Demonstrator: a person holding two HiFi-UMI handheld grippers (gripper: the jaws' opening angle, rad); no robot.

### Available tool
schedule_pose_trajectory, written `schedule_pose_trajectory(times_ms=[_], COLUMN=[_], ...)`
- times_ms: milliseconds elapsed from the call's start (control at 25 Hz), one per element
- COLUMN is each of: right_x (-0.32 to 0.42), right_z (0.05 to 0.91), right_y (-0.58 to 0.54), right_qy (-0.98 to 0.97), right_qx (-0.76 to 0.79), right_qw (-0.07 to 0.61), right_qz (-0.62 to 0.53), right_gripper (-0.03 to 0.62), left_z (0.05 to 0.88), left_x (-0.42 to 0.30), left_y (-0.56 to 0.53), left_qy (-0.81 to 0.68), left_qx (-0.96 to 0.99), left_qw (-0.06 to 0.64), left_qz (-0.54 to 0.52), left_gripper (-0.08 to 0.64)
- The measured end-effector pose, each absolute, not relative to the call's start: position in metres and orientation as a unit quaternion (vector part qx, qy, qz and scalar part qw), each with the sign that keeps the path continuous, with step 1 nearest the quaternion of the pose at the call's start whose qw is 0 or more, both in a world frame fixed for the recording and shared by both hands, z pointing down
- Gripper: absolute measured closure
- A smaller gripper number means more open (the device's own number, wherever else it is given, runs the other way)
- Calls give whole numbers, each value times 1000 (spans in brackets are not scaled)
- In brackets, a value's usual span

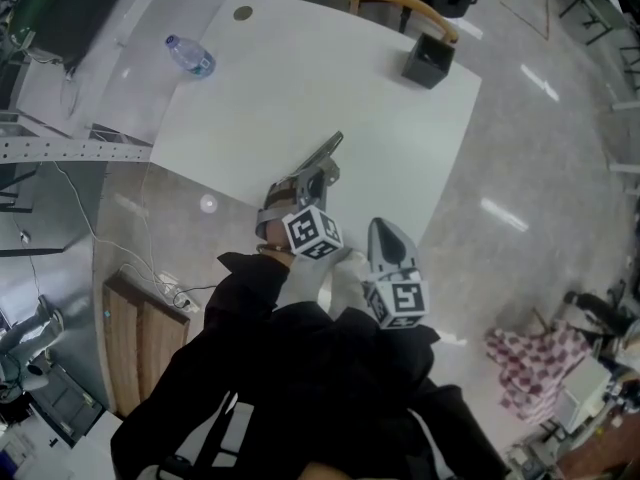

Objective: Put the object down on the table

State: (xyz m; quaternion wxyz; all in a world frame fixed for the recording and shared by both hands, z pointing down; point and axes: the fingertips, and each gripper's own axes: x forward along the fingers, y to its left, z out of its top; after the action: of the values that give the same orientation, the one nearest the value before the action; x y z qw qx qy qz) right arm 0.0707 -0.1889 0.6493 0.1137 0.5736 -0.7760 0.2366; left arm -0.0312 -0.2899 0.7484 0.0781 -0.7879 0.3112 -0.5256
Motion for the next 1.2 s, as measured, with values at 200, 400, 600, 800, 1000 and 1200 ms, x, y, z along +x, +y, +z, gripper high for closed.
schedule_pose_trajectory(times_ms=[200, 400, 600, 800, 1000, 1200], right_x=[71, 72, 70, 71, 74, 73], right_z=[651, 657, 657, 657, 660, 660], right_y=[-188, -188, -187, -185, -183, -181], right_qy=[-773, -773, -775, -774, -769, -763], right_qx=[577, 578, 575, 576, 581, 583], right_qw=[109, 109, 109, 109, 112, 118], right_qz=[239, 239, 236, 237, 242, 252], right_gripper=[589, 589, 589, 589, 589, 589], left_z=[760, 767, 775, 783, 789, 791], left_x=[-29, -28, -26, -26, -25, -27], left_y=[-288, -289, -287, -285, -284, -283], left_qy=[297, 289, 278, 272, 267, 267], left_qx=[-784, -781, -781, -778, -777, -774], left_qw=[87, 91, 95, 101, 100, 100], left_qz=[-538, -546, -551, -558, -561, -565], left_gripper=[523, 522, 522, 522, 522, 518])
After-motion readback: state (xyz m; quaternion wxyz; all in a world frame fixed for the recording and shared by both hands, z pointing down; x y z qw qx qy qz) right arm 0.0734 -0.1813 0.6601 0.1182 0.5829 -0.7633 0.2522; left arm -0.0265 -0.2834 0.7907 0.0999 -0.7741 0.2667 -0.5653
